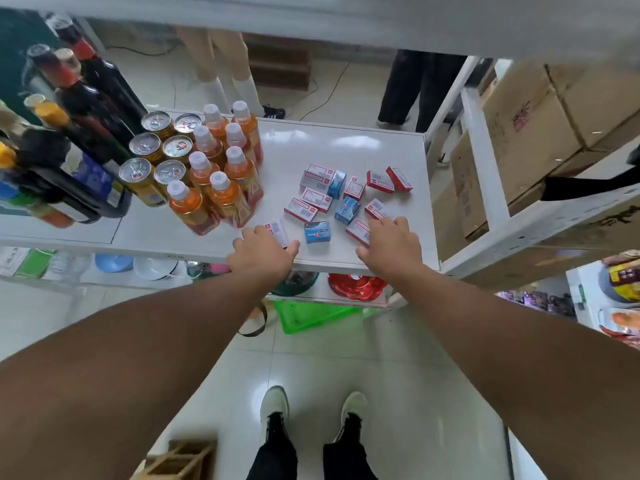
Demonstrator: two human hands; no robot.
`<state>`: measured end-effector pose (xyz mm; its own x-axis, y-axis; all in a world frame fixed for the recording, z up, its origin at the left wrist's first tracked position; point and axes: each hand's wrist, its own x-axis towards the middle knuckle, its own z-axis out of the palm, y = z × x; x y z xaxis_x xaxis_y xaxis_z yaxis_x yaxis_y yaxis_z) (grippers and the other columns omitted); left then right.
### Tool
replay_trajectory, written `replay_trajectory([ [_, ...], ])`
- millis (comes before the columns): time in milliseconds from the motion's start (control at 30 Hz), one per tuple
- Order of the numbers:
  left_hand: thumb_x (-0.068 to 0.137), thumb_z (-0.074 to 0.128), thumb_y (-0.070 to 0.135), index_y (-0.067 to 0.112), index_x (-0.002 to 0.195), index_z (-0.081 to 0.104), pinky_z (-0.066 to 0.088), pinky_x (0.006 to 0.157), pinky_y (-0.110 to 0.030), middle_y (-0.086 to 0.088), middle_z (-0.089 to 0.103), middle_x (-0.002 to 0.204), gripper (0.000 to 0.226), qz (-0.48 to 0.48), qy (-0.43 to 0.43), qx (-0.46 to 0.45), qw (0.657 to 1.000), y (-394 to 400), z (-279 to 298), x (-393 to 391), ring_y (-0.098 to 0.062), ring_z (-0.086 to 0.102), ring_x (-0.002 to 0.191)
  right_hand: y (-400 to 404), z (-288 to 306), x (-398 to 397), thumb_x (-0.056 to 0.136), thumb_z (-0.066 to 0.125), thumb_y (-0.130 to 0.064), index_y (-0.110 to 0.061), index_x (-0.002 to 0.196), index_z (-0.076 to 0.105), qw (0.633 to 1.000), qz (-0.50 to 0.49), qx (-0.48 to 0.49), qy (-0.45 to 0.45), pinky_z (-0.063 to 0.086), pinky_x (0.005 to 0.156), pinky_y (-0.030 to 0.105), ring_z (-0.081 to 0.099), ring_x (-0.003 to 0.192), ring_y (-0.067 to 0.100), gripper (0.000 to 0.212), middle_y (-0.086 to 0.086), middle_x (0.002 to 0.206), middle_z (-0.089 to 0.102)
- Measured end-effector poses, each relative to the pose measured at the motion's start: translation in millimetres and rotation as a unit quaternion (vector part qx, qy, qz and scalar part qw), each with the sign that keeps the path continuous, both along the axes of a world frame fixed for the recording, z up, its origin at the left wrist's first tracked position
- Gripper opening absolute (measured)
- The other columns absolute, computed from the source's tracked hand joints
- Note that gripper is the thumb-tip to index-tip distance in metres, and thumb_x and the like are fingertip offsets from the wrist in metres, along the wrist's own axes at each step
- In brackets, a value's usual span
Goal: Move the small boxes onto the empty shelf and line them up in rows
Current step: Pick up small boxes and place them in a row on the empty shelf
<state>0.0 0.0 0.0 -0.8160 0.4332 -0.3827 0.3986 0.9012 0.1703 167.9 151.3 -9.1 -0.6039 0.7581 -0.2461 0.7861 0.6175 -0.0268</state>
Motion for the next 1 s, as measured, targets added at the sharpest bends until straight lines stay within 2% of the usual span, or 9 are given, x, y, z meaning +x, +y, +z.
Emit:
replay_trajectory([
  [100,0.09,0.062,0.077,0.012,0.153,0.04,0.049,0.105,-0.053,-0.013,0.047,0.152,0.093,0.012,0.017,-0.02,1.0,8,-12,2,-0.035,0.049,0.139,9,-9,-4,0.097,0.062,-0.058,-0.021,0.13,0.063,0.997,0.028,0.051,-0.04,0.045,0.092,0.043,0.048,0.124,0.029,0.05,0.005,0.13,0.064],
  [233,0.098,0.064,0.057,0.011,0.15,0.041,0.048,0.106,-0.053,-0.013,0.049,0.151,0.073,0.047,0.02,0.02,0.999,13,-23,3,-0.034,0.051,0.137,13,-16,-10,0.1,0.063,-0.053,-0.022,0.117,0.071,0.994,0.045,0.101,-0.013,0.043,0.088,0.043,0.051,0.116,0.029,0.036,0.005,0.117,0.069],
  [300,0.098,0.063,0.054,0.011,0.15,0.043,0.048,0.106,-0.053,-0.013,0.05,0.149,0.071,0.064,0.021,0.035,0.997,8,-22,3,-0.035,0.052,0.134,11,-15,-10,0.099,0.067,-0.045,-0.021,0.114,0.072,0.995,0.035,0.094,0.012,0.044,0.088,0.042,0.053,0.112,0.028,0.029,0.006,0.114,0.07],
  [467,0.091,0.074,0.051,0.014,0.147,0.05,0.054,0.102,-0.052,-0.01,0.053,0.139,0.071,0.036,0.027,0.055,0.997,-19,-4,-1,-0.033,0.054,0.127,1,9,-4,0.093,0.075,-0.037,-0.017,0.121,0.069,0.996,-0.008,0.021,0.091,0.058,0.084,0.043,0.059,0.105,0.027,0.035,0.007,0.116,0.068],
  [533,0.086,0.078,0.052,0.017,0.142,0.056,0.06,0.094,-0.051,-0.007,0.058,0.13,0.07,0.016,0.033,0.072,0.997,-29,10,0,-0.029,0.059,0.118,-2,24,2,0.093,0.076,-0.034,-0.017,0.122,0.068,0.993,-0.019,-0.009,0.119,0.059,0.078,0.04,0.06,0.099,0.023,0.035,0.004,0.114,0.064],
  [600,0.085,0.081,0.05,0.018,0.138,0.062,0.064,0.084,-0.045,-0.005,0.062,0.122,0.065,-0.013,0.027,0.096,0.995,-36,27,5,-0.024,0.064,0.109,-4,41,9,0.092,0.077,-0.033,-0.017,0.122,0.067,0.99,-0.02,-0.021,0.138,0.053,0.072,0.035,0.058,0.091,0.02,0.035,0.002,0.109,0.062],
  [733,0.086,0.083,0.045,0.019,0.134,0.068,0.066,0.078,-0.04,-0.002,0.068,0.118,0.056,-0.066,0.009,0.113,0.991,-46,62,20,-0.02,0.068,0.101,-16,69,27,0.088,0.076,-0.032,-0.021,0.114,0.067,0.989,-0.016,-0.028,0.146,0.054,0.068,0.035,0.06,0.086,0.021,0.03,-0.001,0.096,0.064],
  [833,0.09,0.08,0.043,0.018,0.13,0.067,0.062,0.085,-0.041,-0.002,0.067,0.12,0.049,-0.121,0.01,0.123,0.985,-51,81,34,-0.021,0.064,0.104,-29,87,46,0.086,0.075,-0.035,-0.021,0.112,0.069,0.99,-0.009,-0.03,0.141,0.058,0.073,0.036,0.063,0.09,0.021,0.03,0.0,0.097,0.067],
  [1000,0.093,0.073,0.046,0.022,0.133,0.063,0.054,0.099,-0.044,-0.003,0.061,0.127,0.048,-0.244,0.013,0.141,0.959,-52,103,50,-0.023,0.058,0.117,-55,112,83,0.091,0.072,-0.034,-0.022,0.11,0.065,0.989,-0.008,0.001,0.144,0.056,0.075,0.037,0.06,0.092,0.02,0.023,-0.002,0.097,0.063],
])
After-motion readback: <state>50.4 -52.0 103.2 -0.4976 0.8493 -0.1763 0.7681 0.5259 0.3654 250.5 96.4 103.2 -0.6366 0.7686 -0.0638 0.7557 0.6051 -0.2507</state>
